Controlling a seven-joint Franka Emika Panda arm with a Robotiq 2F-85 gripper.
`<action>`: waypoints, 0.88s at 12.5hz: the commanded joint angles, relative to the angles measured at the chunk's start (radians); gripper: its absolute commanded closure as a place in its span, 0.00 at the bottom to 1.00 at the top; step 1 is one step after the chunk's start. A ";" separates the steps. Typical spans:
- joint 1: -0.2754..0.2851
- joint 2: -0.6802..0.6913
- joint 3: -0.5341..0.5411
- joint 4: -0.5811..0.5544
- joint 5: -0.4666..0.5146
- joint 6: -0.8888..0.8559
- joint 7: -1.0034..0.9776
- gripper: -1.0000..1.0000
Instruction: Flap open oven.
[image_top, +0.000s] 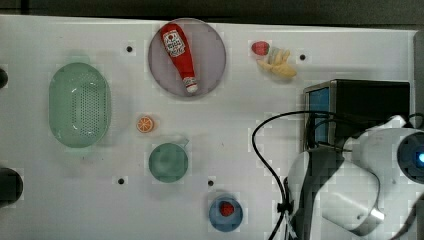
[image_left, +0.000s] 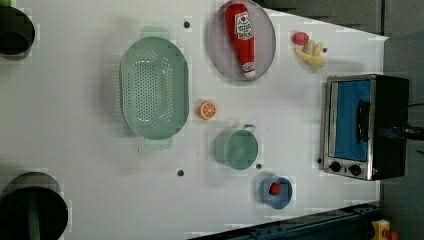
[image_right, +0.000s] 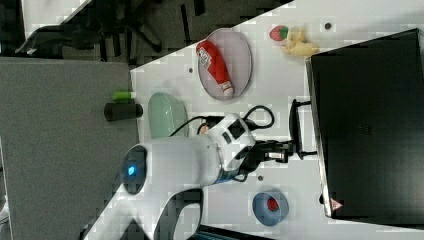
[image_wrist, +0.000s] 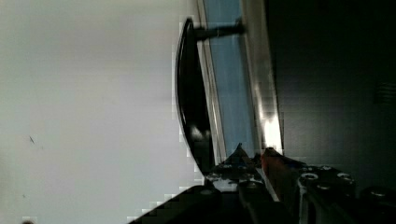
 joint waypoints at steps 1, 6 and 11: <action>0.019 0.028 -0.005 0.003 0.012 0.039 -0.058 0.82; 0.021 0.122 0.012 0.003 0.029 0.130 -0.055 0.82; 0.033 0.153 0.031 0.002 0.019 0.143 -0.054 0.82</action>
